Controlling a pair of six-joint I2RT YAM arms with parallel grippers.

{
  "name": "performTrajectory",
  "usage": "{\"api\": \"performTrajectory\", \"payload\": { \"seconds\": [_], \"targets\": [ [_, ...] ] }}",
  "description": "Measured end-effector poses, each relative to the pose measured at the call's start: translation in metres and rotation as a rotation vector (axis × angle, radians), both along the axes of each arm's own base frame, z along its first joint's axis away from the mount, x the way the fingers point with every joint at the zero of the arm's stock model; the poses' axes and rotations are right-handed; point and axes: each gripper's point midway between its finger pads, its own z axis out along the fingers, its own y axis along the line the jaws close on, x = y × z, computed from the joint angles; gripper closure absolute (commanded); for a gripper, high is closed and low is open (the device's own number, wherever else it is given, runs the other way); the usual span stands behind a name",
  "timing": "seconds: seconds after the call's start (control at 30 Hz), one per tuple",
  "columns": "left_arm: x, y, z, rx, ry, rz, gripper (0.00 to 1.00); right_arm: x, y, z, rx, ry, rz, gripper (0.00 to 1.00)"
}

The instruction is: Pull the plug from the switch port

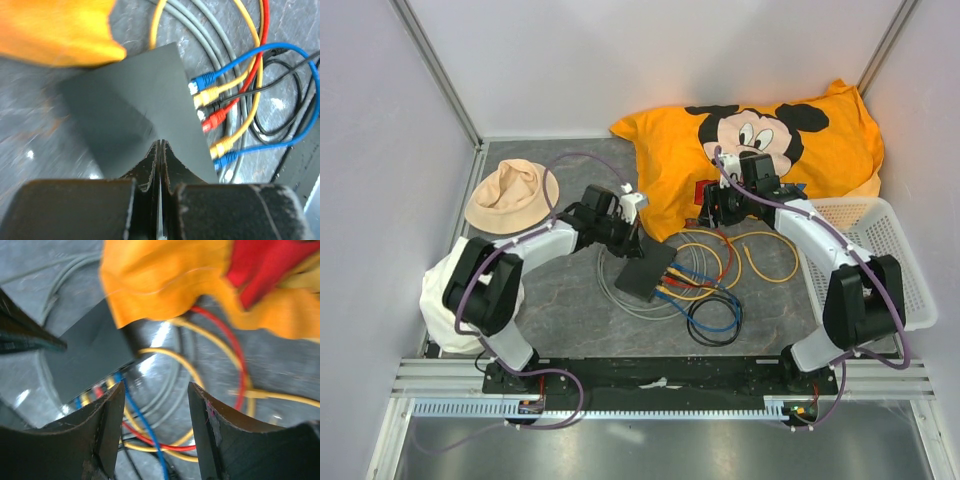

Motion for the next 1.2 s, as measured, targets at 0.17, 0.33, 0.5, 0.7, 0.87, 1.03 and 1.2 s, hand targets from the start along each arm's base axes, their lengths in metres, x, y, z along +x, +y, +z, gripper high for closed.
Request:
{"api": "performTrajectory", "payload": {
  "seconds": [0.17, 0.33, 0.5, 0.7, 0.87, 1.03, 1.2],
  "targets": [
    [-0.005, 0.027, 0.029, 0.03, -0.067, -0.051, 0.99, -0.016, 0.024, -0.013, 0.06, 0.081, 0.093, 0.44],
    [-0.037, 0.041, 0.045, 0.072, -0.151, -0.231, 0.98, -0.004, 0.03, -0.039, 0.036, 0.171, 0.094, 1.0],
    [-0.052, 0.057, 0.033, 0.159, -0.188, -0.344, 0.98, 0.021, 0.035, -0.077, -0.033, 0.284, 0.102, 1.0],
    [-0.058, 0.066, 0.016, 0.208, -0.167, -0.378, 0.98, -0.013, 0.046, -0.118, -0.163, 0.391, 0.22, 1.0],
    [-0.072, 0.073, 0.017, 0.197, -0.186, -0.362, 0.98, -0.025, 0.085, -0.126, -0.199, 0.401, 0.313, 1.0],
    [-0.078, 0.08, 0.024, 0.182, -0.204, -0.323, 0.98, -0.018, 0.128, -0.11, -0.201, 0.312, 0.387, 1.0],
    [-0.076, 0.081, 0.025, 0.183, -0.21, -0.314, 0.98, -0.007, 0.143, -0.1, -0.208, 0.244, 0.4, 0.81]
  ]
}}
